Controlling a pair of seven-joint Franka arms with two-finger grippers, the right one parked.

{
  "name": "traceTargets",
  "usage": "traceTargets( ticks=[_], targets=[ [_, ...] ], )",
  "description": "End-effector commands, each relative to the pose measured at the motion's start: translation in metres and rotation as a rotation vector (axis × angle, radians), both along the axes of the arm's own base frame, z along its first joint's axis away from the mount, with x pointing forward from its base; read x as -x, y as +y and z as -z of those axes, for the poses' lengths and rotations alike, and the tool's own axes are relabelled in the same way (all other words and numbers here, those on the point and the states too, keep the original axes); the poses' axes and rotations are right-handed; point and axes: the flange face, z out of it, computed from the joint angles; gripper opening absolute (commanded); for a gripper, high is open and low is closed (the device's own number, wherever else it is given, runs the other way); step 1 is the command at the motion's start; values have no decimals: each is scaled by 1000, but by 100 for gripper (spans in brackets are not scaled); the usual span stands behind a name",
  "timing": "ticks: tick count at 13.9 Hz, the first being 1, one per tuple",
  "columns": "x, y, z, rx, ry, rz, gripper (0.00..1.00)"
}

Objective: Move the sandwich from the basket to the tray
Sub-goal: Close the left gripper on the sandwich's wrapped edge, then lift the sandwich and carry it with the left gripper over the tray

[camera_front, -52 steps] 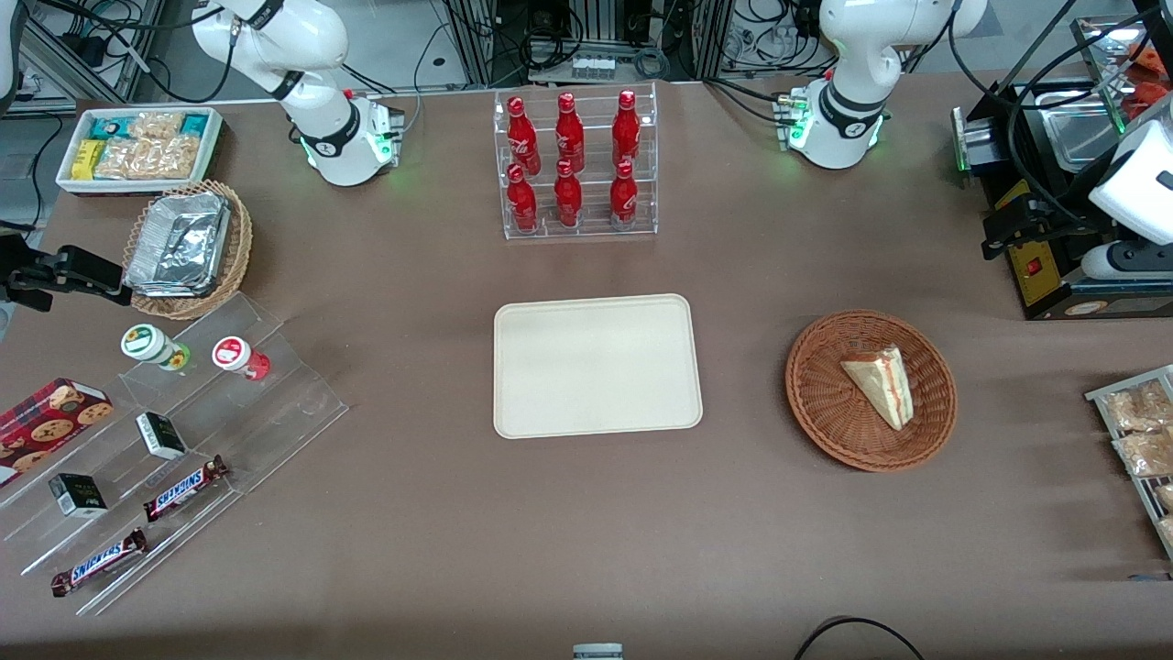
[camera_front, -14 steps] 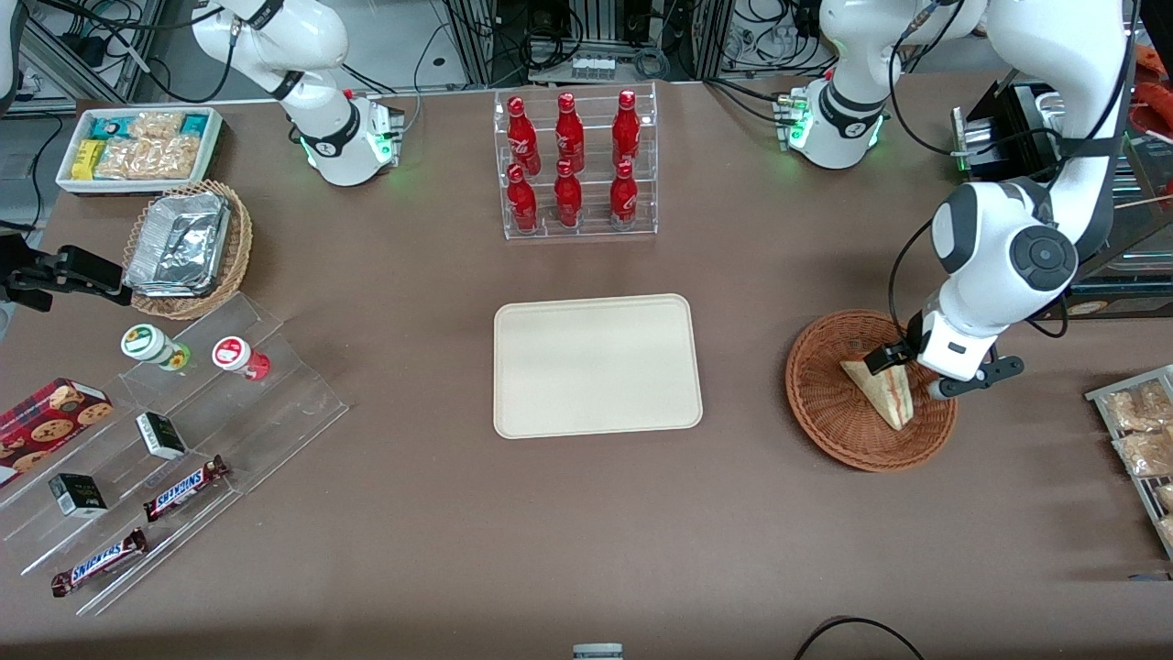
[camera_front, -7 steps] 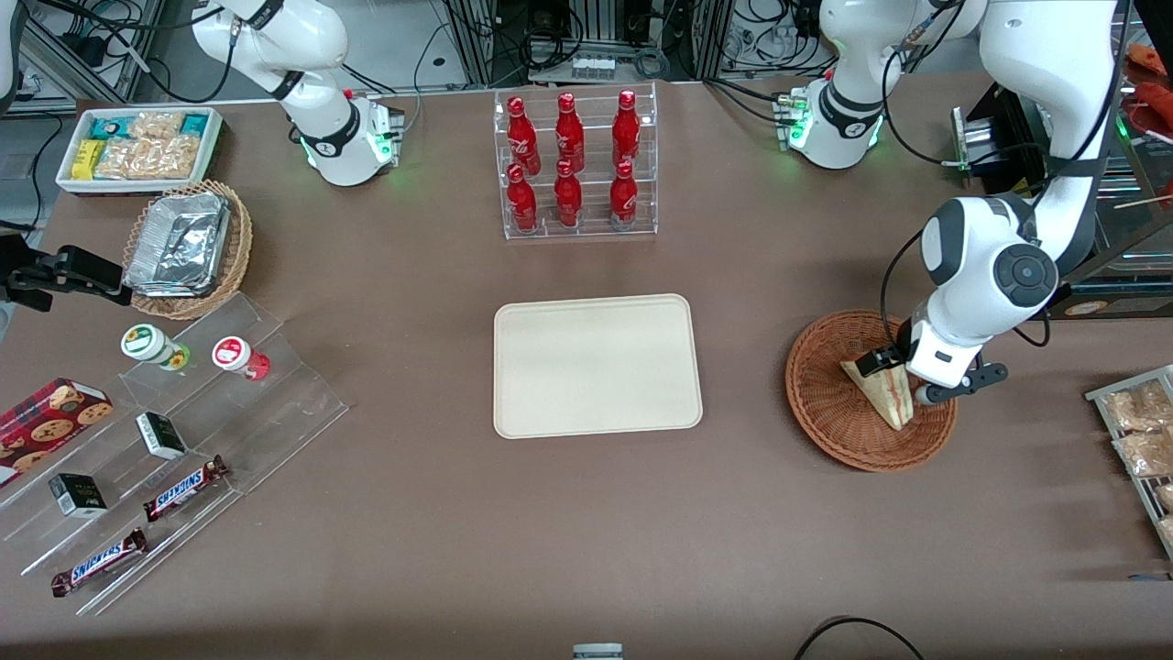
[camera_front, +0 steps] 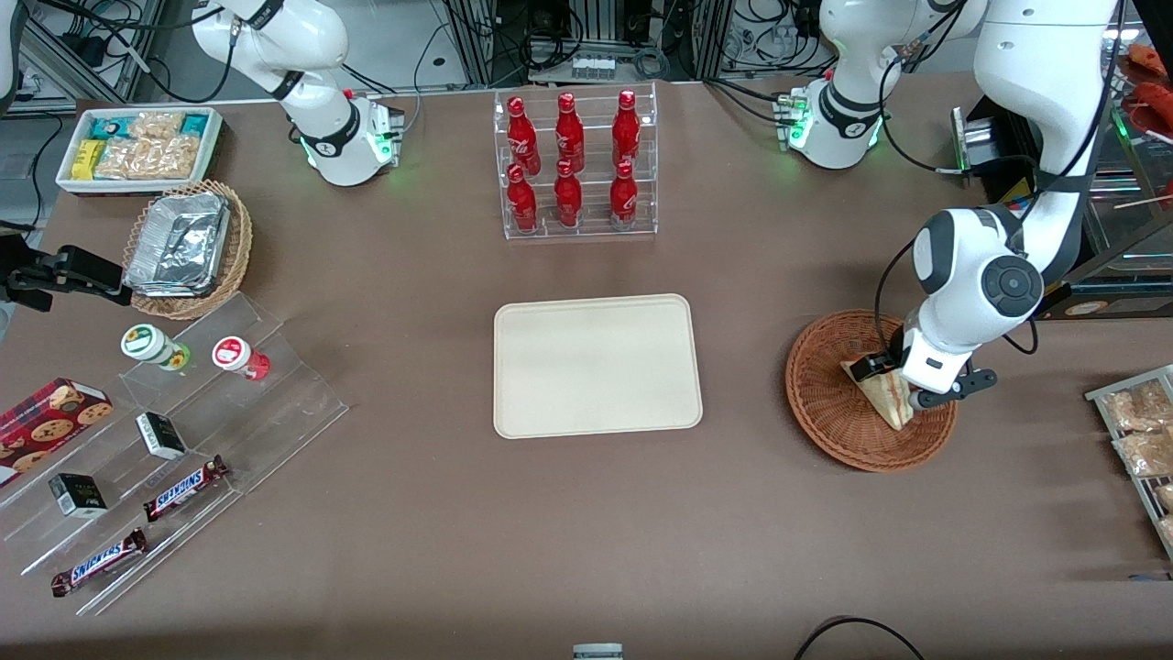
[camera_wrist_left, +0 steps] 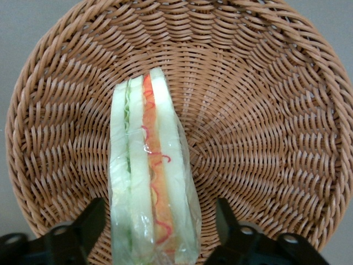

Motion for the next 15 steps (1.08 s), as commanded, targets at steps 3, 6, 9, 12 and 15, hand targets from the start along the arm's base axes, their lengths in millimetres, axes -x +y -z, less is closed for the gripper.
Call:
traceTargets(
  ticks=[3, 6, 9, 12, 15],
  targets=[
    [5, 1, 3, -10, -2, -10, 19],
    [3, 1, -9, -11, -13, -6, 0],
    [-5, -8, -50, -17, -9, 16, 0],
    [-20, -40, -107, -43, 11, 81, 0],
    [-34, -89, -166, -49, 35, 148, 0]
  ],
)
